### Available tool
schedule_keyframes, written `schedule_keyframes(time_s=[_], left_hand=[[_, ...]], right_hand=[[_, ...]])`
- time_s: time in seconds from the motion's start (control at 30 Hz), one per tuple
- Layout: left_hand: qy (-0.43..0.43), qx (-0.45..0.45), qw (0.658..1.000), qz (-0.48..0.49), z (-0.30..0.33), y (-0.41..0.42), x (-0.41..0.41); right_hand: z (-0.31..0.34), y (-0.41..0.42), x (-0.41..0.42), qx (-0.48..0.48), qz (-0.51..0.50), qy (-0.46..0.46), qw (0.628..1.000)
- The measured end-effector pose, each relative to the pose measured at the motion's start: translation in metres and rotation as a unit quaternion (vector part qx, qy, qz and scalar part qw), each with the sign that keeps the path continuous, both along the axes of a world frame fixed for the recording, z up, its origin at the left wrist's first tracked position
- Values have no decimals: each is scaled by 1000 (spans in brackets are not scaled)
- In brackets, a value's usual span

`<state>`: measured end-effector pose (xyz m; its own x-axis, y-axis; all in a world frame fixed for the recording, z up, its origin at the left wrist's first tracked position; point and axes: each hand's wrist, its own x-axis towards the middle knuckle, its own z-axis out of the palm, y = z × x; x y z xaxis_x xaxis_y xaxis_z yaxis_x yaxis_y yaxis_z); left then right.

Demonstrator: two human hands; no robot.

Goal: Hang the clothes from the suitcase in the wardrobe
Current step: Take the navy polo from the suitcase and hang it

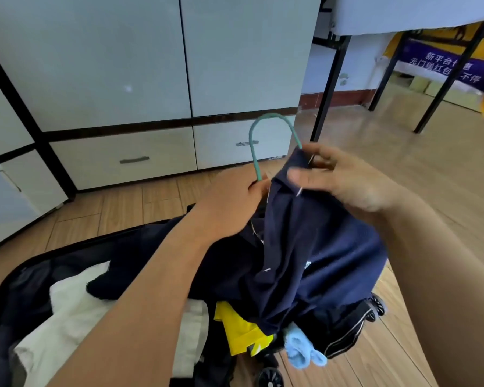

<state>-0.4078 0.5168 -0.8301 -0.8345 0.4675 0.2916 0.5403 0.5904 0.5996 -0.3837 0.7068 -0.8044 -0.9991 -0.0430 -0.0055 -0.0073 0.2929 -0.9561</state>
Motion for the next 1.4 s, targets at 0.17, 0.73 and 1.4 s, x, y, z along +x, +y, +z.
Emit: schedule_keyframes(time_s=[0.17, 0.73, 1.4], left_hand=[[-110, 46, 993, -15, -38, -2, -3], [-285, 171, 921, 205, -122, 19, 12], [-265, 167, 933, 180, -137, 33, 7]], right_hand=[[-64, 9, 6, 273, 30, -66, 959], [-148, -31, 11, 224, -153, -74, 960], [-128, -15, -6, -46, -274, -141, 950]])
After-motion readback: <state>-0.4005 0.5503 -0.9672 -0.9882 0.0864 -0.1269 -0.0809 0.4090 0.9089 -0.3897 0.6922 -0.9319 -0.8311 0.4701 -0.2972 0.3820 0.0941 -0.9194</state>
